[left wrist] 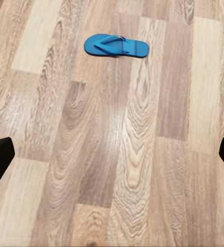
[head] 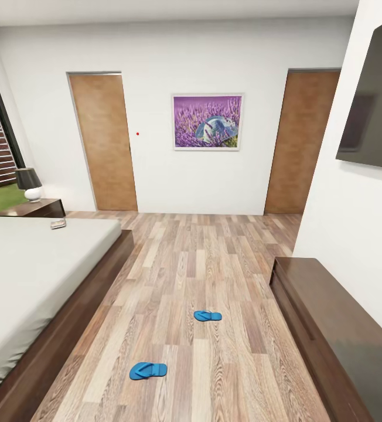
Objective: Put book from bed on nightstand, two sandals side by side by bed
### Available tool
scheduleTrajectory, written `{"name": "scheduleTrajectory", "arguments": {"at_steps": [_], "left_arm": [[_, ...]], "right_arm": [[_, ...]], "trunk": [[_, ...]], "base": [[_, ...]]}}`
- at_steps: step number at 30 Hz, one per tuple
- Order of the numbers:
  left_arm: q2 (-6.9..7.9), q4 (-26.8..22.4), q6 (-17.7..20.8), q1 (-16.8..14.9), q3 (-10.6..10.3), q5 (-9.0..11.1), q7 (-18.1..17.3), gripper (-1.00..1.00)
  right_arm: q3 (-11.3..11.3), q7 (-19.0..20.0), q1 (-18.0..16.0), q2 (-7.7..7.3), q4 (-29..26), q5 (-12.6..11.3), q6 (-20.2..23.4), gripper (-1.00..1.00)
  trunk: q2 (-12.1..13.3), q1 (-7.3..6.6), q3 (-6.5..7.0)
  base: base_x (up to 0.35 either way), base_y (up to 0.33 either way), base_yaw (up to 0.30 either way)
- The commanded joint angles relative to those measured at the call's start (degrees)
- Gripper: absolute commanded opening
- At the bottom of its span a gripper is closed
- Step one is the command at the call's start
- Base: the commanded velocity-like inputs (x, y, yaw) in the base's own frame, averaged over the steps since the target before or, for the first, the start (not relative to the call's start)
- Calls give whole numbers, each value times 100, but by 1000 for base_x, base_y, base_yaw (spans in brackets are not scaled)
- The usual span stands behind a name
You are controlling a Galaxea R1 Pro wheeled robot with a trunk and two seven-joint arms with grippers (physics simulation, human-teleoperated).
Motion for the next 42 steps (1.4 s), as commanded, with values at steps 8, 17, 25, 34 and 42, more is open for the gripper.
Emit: {"name": "scheduleTrajectory", "arguments": {"at_steps": [8,17,25,34,42], "left_arm": [[12,2,-15,-2,-6,56,4,100],[8,2,-24,-3,-8,40,4,100],[7,2,-24,-2,-8,39,4,100],[6,2,-24,-2,-8,39,4,100],[18,2,-24,-2,-8,39,4,100]], "right_arm": [[-5,1,-3,4,8,0,-11,100],[-5,-2,-3,5,11,5,-11,100],[-6,-5,-3,2,15,1,-11,100],[-12,-7,-3,-7,20,-3,-11,100],[-11,-12,-3,-7,23,-3,-11,100]], "trunk": [[-3,0,-6],[-3,0,-6],[-3,0,-6],[-3,0,-6],[-3,0,-6]], "base": [[0,0,0],[0,0,0],[0,0,0],[0,0,0],[54,0,0]]}}
